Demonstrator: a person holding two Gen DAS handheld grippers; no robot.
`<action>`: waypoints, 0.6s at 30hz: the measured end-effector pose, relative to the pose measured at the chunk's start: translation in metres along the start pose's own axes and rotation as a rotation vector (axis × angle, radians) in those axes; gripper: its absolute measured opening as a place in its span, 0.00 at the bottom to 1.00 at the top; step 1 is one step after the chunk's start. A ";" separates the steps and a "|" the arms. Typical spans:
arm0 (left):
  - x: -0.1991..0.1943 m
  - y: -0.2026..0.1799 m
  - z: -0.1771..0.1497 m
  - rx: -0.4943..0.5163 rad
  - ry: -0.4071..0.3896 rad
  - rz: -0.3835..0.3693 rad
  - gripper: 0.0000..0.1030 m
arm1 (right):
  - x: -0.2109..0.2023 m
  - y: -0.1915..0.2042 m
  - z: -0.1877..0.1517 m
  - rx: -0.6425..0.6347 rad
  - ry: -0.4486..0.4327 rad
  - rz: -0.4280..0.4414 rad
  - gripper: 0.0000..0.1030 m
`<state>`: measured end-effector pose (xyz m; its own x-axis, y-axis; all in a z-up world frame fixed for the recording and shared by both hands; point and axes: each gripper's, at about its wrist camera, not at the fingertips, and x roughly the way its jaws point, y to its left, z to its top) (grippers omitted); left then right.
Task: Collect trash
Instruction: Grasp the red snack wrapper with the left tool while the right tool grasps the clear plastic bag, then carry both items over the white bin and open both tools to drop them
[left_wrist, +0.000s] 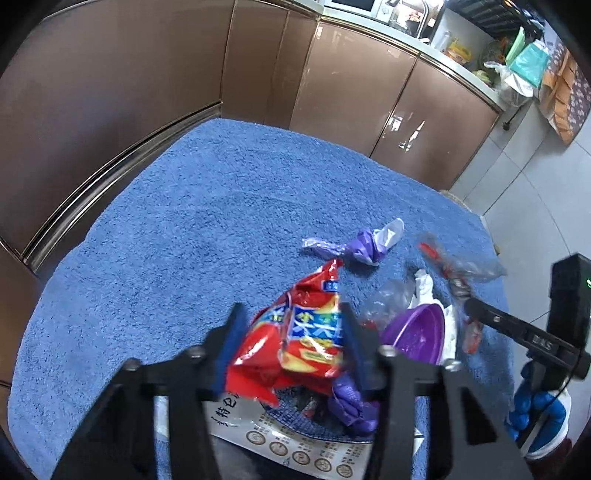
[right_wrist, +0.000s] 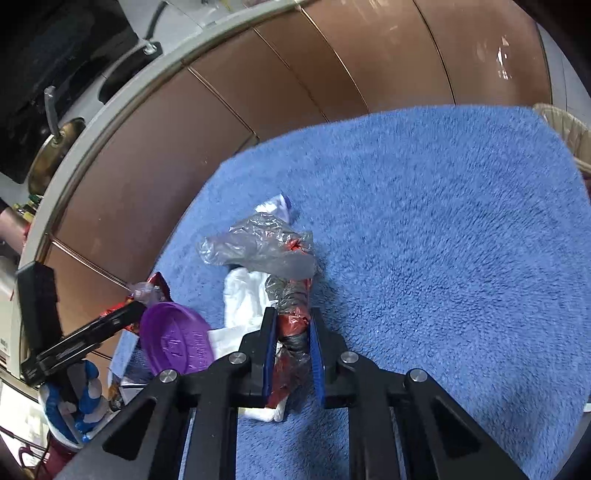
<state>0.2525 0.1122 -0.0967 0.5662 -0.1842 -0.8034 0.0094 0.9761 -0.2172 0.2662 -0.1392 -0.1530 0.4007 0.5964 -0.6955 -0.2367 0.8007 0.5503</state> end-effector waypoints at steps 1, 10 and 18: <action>-0.004 0.000 0.001 -0.002 -0.011 0.005 0.37 | -0.008 0.002 -0.001 -0.014 -0.018 -0.003 0.15; -0.076 -0.016 0.005 0.015 -0.157 0.022 0.33 | -0.087 0.025 -0.018 -0.090 -0.155 -0.043 0.15; -0.100 -0.125 0.014 0.185 -0.188 -0.028 0.33 | -0.151 -0.009 -0.047 -0.011 -0.272 -0.218 0.15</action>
<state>0.2067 0.0105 0.0184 0.7067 -0.2038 -0.6775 0.1678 0.9786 -0.1193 0.1665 -0.2337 -0.0746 0.6641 0.3753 -0.6466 -0.1282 0.9092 0.3961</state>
